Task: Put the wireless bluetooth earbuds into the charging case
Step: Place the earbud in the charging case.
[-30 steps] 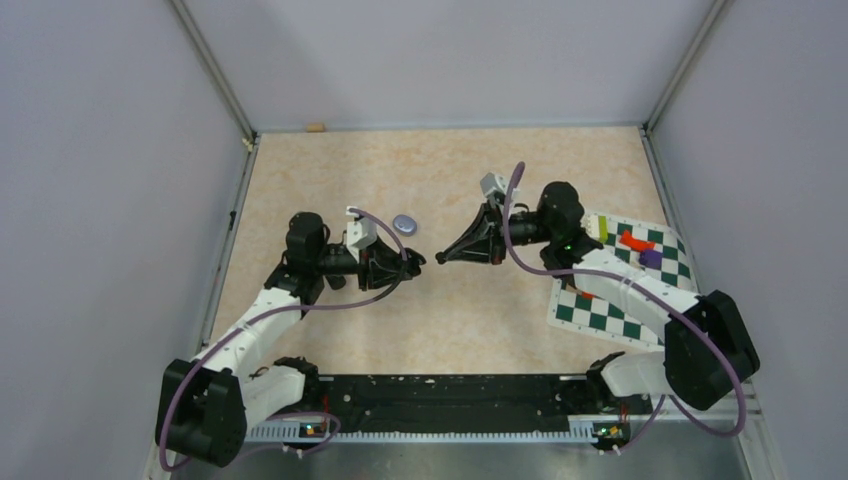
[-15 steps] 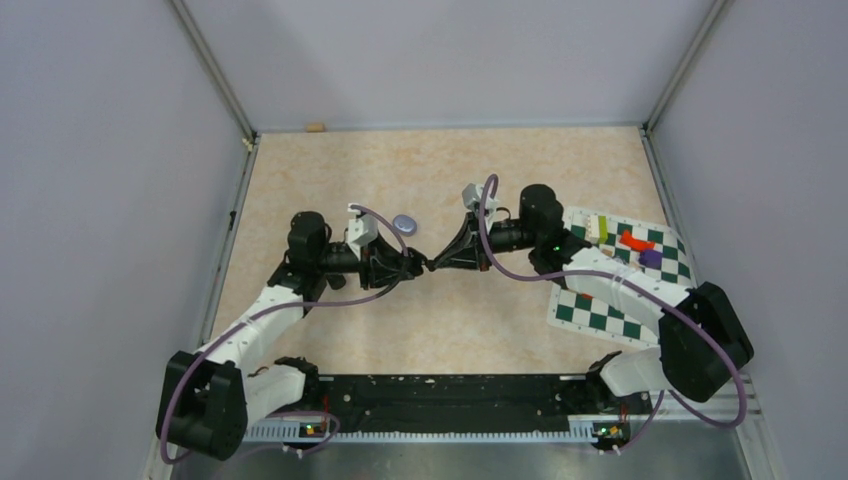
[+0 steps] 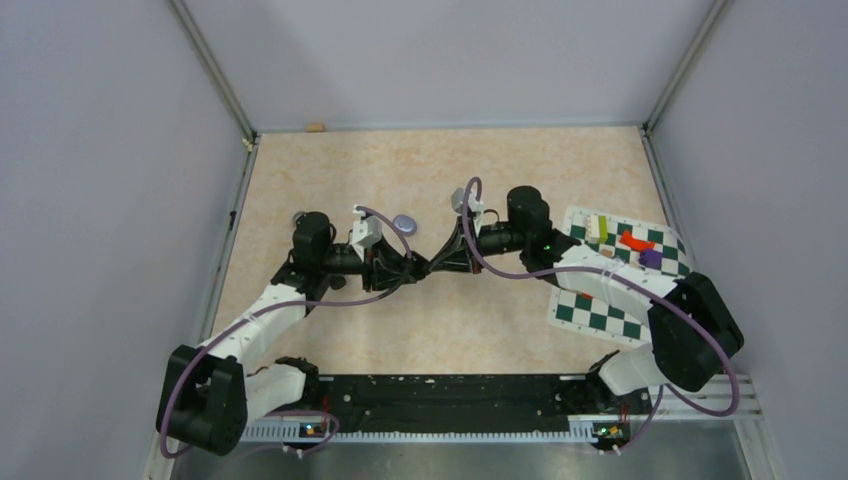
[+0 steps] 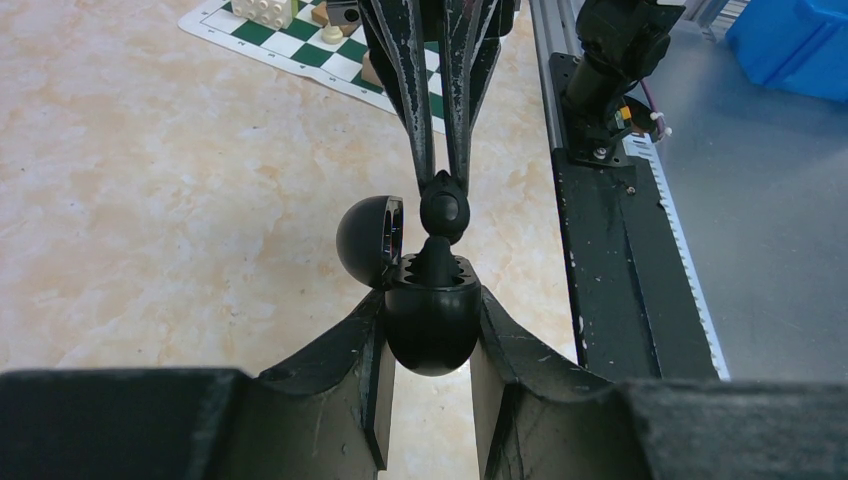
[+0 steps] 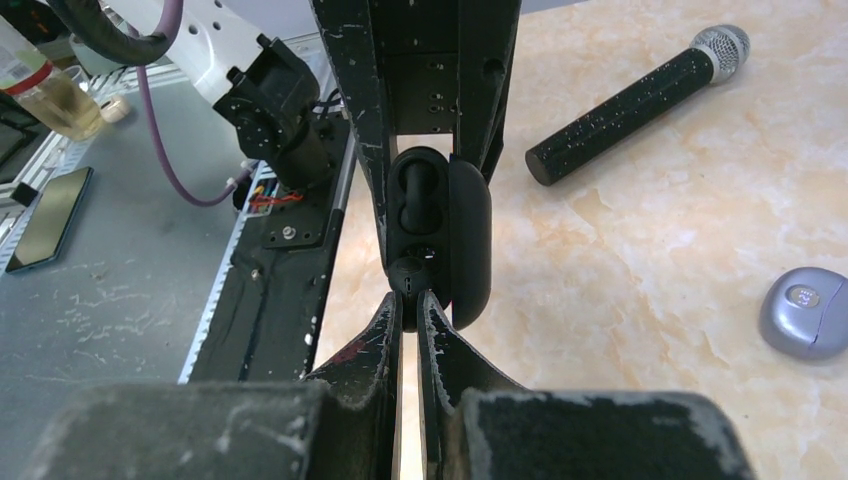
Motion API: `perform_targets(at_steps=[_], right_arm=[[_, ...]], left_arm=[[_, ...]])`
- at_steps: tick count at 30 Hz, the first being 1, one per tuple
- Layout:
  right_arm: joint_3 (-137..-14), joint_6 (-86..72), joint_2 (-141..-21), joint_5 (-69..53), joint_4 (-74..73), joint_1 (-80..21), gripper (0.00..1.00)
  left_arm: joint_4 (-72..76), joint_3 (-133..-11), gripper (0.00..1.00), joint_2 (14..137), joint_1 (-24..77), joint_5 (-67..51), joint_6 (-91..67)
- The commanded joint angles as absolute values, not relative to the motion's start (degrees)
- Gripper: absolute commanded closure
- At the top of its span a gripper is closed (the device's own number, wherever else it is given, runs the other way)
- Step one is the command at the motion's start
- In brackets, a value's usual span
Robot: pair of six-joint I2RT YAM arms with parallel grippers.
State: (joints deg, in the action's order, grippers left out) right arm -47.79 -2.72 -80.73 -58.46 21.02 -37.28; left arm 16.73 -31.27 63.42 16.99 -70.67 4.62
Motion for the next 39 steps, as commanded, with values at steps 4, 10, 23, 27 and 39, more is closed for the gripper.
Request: perform_targets(at_steps=[4,10,23,27,39], right_arm=[[-51.4,-0.4,-81.3,-58.4,20.9,-38.7,1.0],[-51.8,1.3,-81.8,-58.5,19.4,-38.8,1.0],[-52.6,2.2,-83.1,-58.8,18.0,-39.8,1.0],[-52.5,2.3,-83.2,-58.9,17.9,-40.2,1.0],[-53.0,3.1,-83.6,-59.5,16.8,-40.4,0.88]], left_arm=[[17.7,-31.7,1.0,63.3,17.3,-71.6,5.6],[17.6,-31.7,1.0,63.0,17.3,-71.6,5.6],[17.4,-31.6,1.0,62.6,17.3,-71.4,5.9],[17.4,-31.6,1.0,62.7,17.3,-71.4,6.0],[17.2,-31.6,1.0,62.6,17.3,-71.1,6.1]])
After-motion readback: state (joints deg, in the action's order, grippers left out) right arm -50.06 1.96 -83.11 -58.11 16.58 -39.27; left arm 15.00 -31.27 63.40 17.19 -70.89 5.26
